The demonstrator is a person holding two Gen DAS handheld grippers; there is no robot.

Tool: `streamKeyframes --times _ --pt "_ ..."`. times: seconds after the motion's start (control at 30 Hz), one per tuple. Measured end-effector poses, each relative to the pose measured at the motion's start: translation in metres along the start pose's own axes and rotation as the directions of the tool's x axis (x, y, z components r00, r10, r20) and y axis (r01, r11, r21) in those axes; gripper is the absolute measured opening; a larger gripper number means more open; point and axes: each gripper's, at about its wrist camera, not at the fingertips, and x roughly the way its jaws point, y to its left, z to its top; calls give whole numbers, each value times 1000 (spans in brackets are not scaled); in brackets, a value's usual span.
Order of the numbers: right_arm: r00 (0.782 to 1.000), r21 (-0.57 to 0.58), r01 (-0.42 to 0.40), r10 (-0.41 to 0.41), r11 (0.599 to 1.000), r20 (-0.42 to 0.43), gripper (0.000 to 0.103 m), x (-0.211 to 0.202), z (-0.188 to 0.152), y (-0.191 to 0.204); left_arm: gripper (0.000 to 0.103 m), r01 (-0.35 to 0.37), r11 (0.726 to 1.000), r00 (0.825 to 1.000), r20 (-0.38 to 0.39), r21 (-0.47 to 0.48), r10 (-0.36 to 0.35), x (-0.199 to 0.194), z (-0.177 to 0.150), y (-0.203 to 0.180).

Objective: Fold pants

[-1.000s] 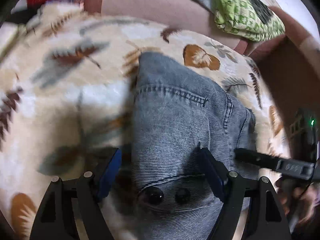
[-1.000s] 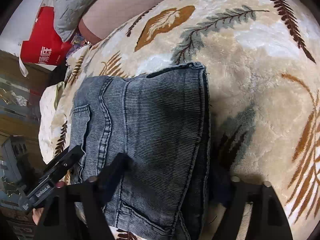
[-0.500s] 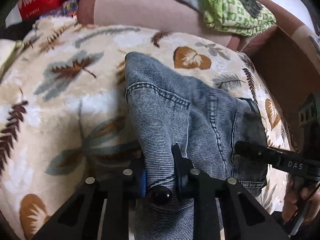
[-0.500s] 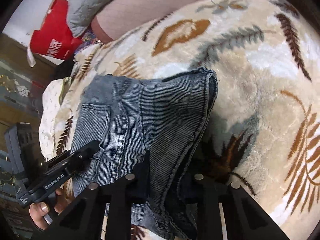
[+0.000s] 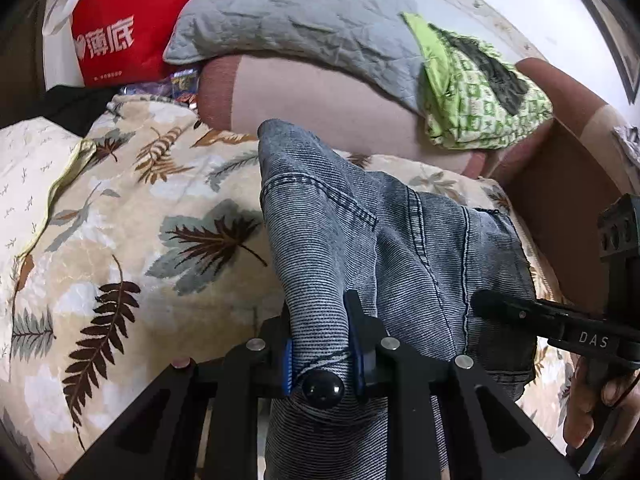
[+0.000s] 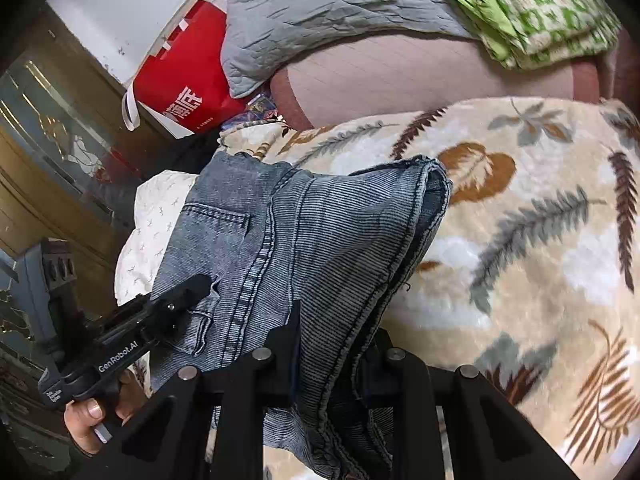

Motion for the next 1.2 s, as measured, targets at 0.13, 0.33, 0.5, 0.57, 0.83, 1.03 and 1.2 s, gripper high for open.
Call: streamKeyframes --times 0.13,0.33,0.5,0.57,0.83,1.03,1.2 --pt "999 8 38 -37 999 -32 23 27 -7 -14 25 -14 1000 998 -59 5 14 37 -13 6" --pt "980 40 154 -148 987 -132 34 80 -37 -47 53 -93 995 988 -125 17 95 87 -43 14" --pt "981 63 169 -161 984 -111 51 67 -38 -53 67 -90 996 990 -112 -10 88 71 -41 17" --pt "978 53 196 -191 979 -87 52 55 -37 -49 67 -96 995 990 -102 -7 95 63 -42 15" --pt "968 -33 247 -245 968 60 53 12 -45 -2 67 -131 991 991 -33 37 132 26 -46 5" --pt "931 -137 349 -360 927 -61 59 64 -70 1 73 -189 981 978 -80 44 192 44 -63 8" --pt "930 -100 348 -357 932 -86 60 61 -67 -7 75 -207 977 973 -91 53 211 53 -69 11"
